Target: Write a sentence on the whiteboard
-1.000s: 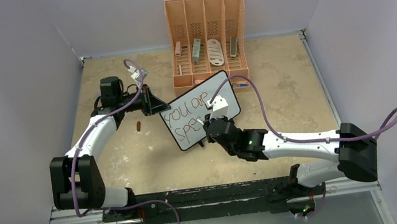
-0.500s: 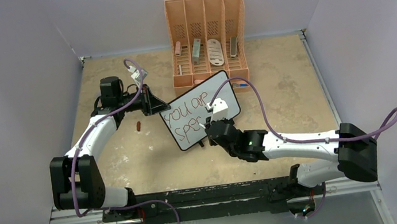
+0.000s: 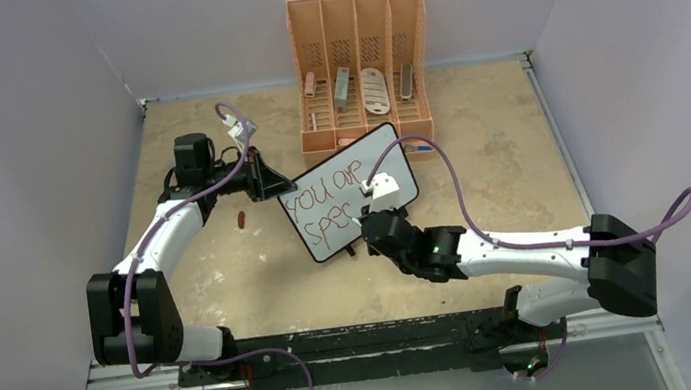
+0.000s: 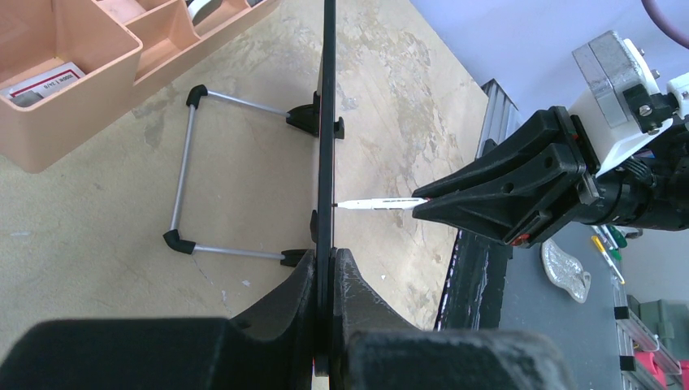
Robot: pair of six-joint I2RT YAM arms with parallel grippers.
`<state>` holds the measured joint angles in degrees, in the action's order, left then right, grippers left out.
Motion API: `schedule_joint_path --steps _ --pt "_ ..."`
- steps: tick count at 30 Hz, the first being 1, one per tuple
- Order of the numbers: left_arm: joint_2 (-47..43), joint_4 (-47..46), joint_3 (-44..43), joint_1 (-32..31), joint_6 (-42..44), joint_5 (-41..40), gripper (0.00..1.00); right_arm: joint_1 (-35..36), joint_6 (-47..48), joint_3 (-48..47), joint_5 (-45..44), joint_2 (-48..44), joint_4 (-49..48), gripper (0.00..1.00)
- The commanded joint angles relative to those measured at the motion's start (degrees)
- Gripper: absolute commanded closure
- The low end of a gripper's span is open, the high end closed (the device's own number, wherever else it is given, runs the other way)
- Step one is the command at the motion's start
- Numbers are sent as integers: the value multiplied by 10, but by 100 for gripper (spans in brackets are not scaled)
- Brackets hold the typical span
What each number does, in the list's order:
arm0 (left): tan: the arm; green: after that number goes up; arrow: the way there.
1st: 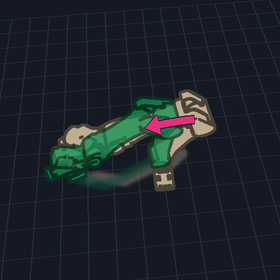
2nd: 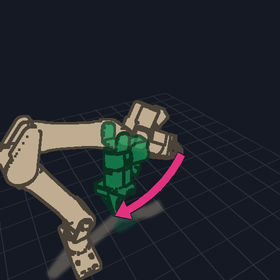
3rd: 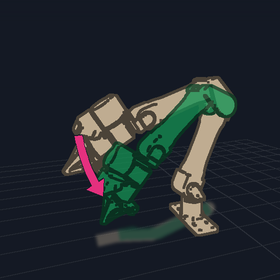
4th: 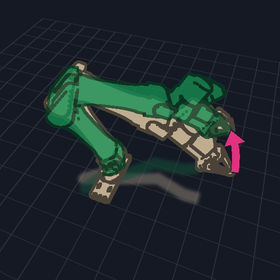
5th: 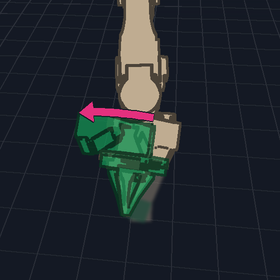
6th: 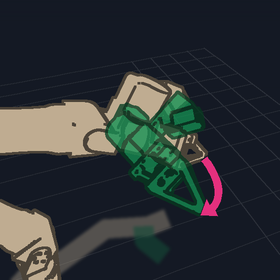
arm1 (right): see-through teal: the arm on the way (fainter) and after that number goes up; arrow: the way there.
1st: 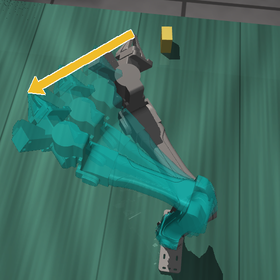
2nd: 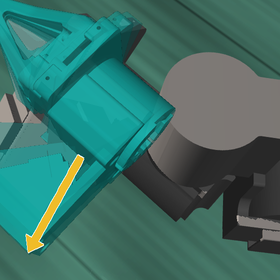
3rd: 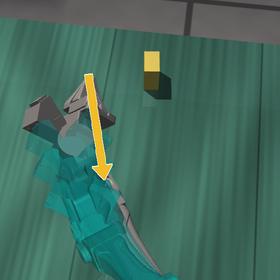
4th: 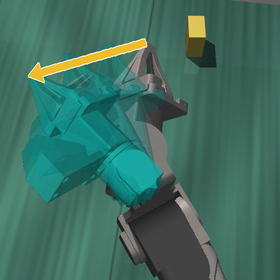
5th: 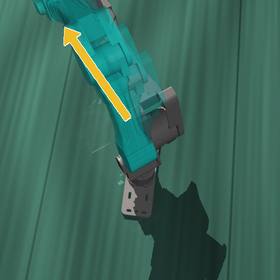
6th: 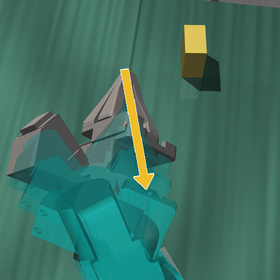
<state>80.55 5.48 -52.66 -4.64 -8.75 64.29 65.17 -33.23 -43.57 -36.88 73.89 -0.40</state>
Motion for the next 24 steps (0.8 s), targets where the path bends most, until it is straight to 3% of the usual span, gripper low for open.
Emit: schedule_joint_path --steps 1,24 --pt "-6 5 -18 -5 12 5 100 -4 -14 3 -37 -1 3 100" --pt "-5 6 -19 -5 11 6 100 -4 12 16 -51 -65 -28 100"
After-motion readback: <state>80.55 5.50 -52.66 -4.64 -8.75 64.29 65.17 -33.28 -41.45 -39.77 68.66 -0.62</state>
